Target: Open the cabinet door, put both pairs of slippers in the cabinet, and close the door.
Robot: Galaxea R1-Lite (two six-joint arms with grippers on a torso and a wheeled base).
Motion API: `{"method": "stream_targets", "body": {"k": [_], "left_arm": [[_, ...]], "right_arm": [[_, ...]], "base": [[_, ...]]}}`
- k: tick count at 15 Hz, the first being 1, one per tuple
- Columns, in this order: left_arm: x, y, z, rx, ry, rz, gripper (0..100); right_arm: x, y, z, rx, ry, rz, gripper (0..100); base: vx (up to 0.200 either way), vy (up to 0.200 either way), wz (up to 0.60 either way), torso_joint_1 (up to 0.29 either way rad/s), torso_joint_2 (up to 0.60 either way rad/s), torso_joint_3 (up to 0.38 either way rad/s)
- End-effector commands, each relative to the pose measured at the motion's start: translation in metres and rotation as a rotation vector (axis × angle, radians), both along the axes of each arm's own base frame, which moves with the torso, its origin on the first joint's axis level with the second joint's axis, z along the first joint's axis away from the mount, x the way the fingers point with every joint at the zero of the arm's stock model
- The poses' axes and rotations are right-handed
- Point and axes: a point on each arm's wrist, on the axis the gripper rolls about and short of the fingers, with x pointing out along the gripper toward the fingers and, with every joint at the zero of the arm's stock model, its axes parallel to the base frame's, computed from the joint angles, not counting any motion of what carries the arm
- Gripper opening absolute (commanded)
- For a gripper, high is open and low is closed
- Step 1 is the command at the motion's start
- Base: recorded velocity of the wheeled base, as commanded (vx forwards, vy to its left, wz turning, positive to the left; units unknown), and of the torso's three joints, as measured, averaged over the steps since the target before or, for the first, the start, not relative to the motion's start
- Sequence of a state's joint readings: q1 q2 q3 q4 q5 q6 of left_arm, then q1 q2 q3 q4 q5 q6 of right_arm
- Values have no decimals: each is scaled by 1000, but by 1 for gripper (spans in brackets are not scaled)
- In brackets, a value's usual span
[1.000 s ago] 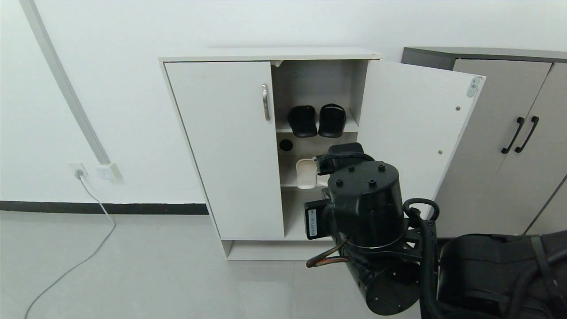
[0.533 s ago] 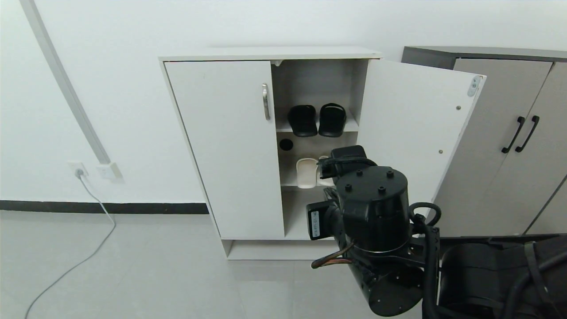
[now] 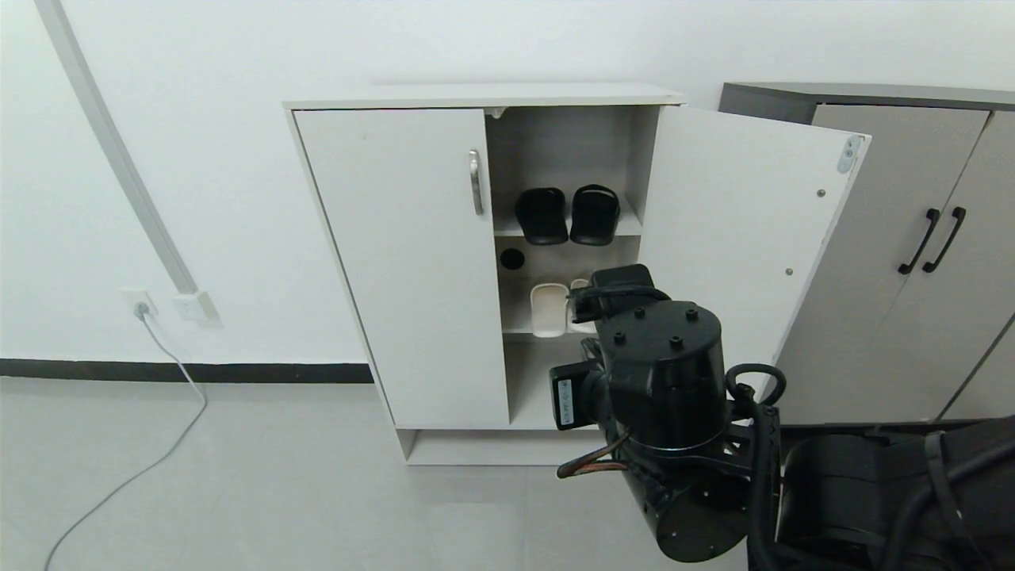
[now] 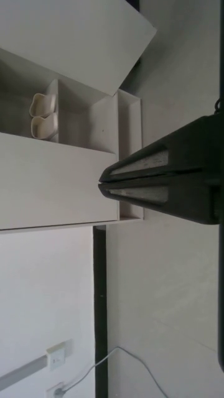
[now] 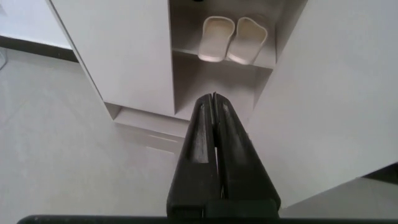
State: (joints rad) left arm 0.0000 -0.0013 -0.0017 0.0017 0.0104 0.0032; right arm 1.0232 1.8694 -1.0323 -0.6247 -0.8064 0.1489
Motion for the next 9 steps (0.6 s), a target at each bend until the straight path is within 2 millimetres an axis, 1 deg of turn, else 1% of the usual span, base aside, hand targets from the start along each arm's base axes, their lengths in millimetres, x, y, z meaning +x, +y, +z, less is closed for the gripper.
{"method": "stream_targets", "body": {"k": [1,7,9], "left_arm": [[0,0,0,1,1,0,0],[0,0,0,1,1,0,0],[0,0,0,0,1,0,0]], "right_arm": [[0,1,-1,-4,2,0,0],[1,0,-1,-4,2,-2,0],[1,0,-1,-4,2,-2,0]], "base": [[0,0,0,0,0,0],[0,0,0,0,-14,-12],[0,0,0,5,-205,-276]]}}
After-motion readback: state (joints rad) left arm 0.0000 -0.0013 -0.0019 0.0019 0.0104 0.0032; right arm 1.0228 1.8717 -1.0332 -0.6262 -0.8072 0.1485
